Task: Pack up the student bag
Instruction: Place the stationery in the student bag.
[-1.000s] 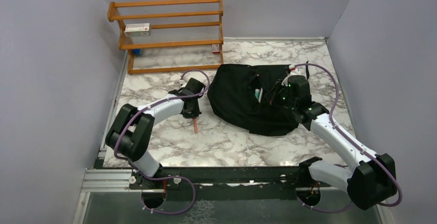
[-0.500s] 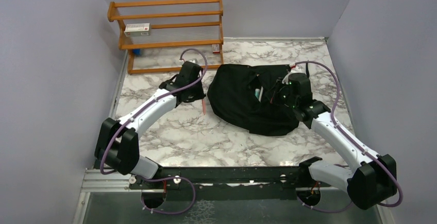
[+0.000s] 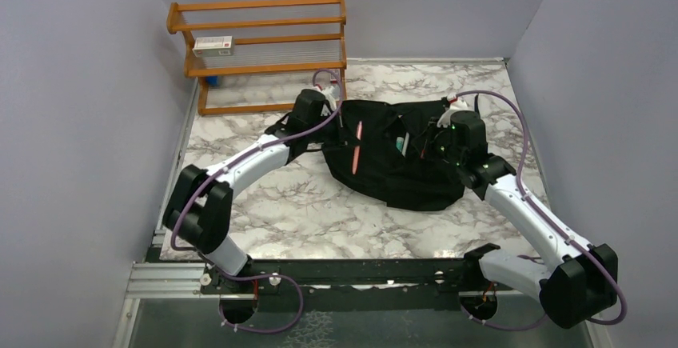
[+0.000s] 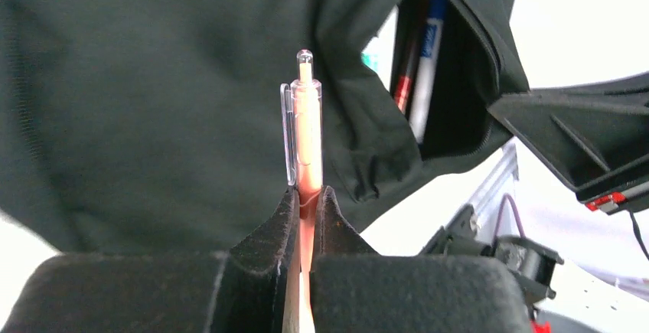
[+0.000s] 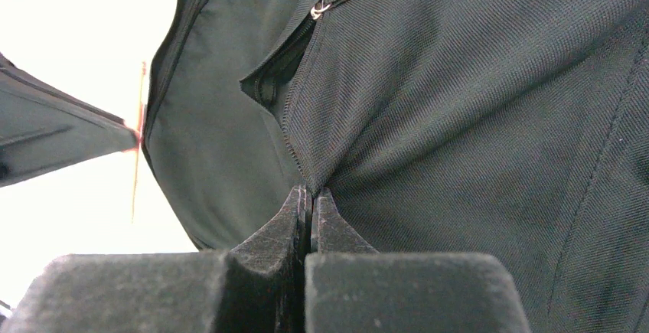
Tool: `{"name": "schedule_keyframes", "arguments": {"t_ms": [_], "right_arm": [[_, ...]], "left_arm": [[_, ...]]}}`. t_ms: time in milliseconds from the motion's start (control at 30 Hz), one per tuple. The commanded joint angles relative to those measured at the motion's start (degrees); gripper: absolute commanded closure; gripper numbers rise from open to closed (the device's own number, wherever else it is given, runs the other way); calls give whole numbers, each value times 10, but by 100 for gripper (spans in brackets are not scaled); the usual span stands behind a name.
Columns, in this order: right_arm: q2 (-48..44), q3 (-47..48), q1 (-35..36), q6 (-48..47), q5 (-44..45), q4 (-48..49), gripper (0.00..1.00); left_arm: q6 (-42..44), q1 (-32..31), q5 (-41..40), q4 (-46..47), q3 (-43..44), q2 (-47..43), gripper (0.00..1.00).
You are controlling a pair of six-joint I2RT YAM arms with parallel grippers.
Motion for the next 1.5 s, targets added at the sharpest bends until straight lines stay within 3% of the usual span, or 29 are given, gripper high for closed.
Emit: {"name": "schedule_keyframes", "arguments": {"t_ms": [0,333,1000,1233,1467], "right_arm": [[-11,28,3,-7,4,28,99],[-21,9,3,8,-13,34,99],[-32,-21,3,35,-63,21,99],[-29,-24,3,40,-70,21,99],[-25,-25,3,40,-68,20,99]], "left_arm": [[-2,-32,93,50,54,54,100],[27,-87,108,9,146,151,100],[42,-93,147,-18,333,308,100],[-3,-91,139,-1,415,365,100],[-71,-92,94,53,412,374,100]]}}
